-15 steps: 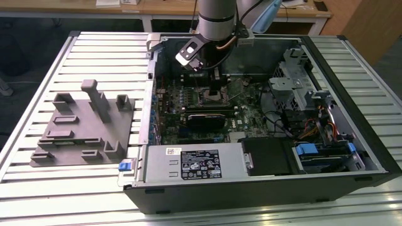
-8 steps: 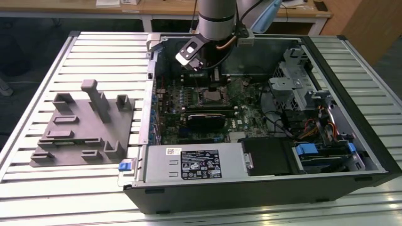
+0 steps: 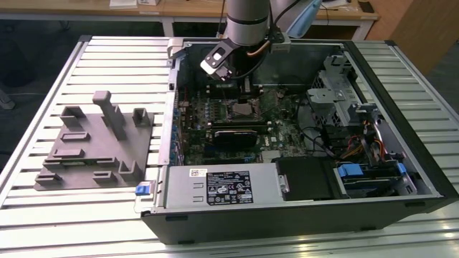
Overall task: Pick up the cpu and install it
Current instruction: 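Place the cpu into insertion slot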
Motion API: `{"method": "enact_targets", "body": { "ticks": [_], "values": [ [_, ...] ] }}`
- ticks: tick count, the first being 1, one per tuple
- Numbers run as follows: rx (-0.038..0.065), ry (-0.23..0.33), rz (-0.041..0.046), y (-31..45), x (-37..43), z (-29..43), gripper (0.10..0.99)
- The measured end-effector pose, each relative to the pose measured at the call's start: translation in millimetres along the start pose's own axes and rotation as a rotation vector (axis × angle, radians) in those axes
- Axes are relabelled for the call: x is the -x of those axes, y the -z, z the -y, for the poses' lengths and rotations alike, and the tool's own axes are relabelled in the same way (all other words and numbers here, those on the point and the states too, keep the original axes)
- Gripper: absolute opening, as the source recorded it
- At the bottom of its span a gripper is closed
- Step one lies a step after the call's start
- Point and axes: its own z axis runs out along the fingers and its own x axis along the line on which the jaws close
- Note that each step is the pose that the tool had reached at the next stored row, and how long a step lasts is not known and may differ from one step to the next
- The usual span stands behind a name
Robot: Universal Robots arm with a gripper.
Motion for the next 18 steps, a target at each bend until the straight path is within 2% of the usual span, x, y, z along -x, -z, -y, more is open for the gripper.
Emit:
{"method": "enact_targets", "body": {
  "ticks": [18],
  "values": [
    [0.0, 0.0, 0.0001, 8.1, 0.1, -0.4, 0.106]
  ]
}}
